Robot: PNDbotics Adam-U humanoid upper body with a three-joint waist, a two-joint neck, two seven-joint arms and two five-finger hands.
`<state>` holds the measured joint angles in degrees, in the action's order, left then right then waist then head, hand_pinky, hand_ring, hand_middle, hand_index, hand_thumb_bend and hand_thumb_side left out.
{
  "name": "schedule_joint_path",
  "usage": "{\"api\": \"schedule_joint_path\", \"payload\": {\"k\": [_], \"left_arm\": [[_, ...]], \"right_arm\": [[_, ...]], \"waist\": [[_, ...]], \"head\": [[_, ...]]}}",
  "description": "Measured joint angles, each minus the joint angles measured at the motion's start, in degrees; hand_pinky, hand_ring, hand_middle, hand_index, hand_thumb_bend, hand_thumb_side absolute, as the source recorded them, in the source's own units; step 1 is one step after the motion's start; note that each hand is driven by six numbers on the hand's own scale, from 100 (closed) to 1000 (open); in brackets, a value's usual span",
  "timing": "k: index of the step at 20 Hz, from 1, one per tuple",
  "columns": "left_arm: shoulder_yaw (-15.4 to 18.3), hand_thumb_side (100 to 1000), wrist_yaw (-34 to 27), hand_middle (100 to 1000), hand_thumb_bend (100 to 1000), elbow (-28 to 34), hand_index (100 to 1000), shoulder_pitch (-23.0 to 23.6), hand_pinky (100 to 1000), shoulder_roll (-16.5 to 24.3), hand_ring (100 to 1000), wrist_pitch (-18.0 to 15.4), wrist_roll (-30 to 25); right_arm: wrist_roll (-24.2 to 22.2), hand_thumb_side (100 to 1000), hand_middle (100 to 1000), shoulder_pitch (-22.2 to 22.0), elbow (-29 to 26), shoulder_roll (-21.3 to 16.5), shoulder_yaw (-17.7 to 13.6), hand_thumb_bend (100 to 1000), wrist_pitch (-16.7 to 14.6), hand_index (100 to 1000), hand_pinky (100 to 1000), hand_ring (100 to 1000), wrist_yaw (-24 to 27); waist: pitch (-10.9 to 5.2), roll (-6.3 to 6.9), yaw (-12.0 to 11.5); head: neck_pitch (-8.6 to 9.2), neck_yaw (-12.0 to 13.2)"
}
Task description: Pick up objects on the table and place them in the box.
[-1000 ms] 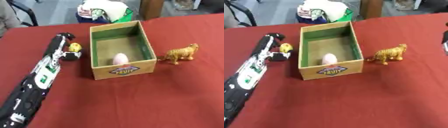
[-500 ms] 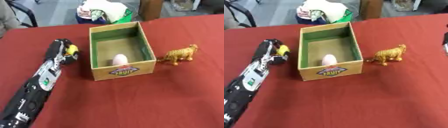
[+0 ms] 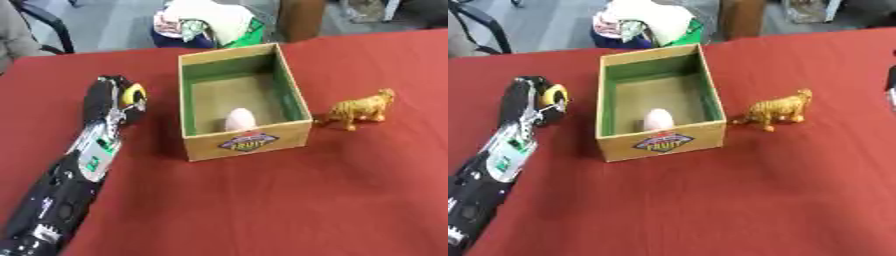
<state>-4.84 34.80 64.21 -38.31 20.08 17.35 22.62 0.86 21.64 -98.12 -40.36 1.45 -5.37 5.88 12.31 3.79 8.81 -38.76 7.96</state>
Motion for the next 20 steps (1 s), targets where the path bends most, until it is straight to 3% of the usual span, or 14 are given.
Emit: {"api": "schedule_joint_path", "payload": {"k": [7,14,17,18,20], "left_arm": [[-4.69,100,-8.11,285,100,8.77,495,-2.70,387,-0.54,250,-3.47,-1.95],[-9.79,100,-7.17,313,124,10.26,521,-6.33,420,-2.67,276,-5.56,-8.60],[-11.60,100,-5.71,355,194,8.22,557,-6.75,458,-3.63,315,-7.05,-11.95],[-12.07,100,-5.26,433,360,7.52,629,-6.79,514,-3.89,388,-7.67,-13.13],[-12.98,100,-4.53,524,496,6.50,705,-6.78,578,-4.04,489,-9.23,-15.84]], "right_arm": [[-0.09,100,686,0.03,0.00,0.31,0.05,100,0.05,800,519,653,0.04],[-0.30,100,684,0.12,0.01,0.33,0.35,100,-0.13,797,518,651,0.10],[-0.30,100,684,0.13,0.04,0.33,0.35,100,-0.13,797,518,652,0.10],[-0.30,100,684,0.13,0.11,0.33,0.35,100,-0.13,796,518,652,0.10],[-0.30,100,684,0.22,0.23,0.33,0.35,100,-0.13,796,518,652,0.10]], "waist": [[0.00,0.01,0.28],[0.00,0.21,0.62],[0.00,0.31,0.65],[0.00,0.32,0.66],[0.00,0.33,0.64]], "head": [[0.01,0.31],[0.06,0.80],[0.08,1.00],[0.09,1.03],[0.22,1.04]]}}
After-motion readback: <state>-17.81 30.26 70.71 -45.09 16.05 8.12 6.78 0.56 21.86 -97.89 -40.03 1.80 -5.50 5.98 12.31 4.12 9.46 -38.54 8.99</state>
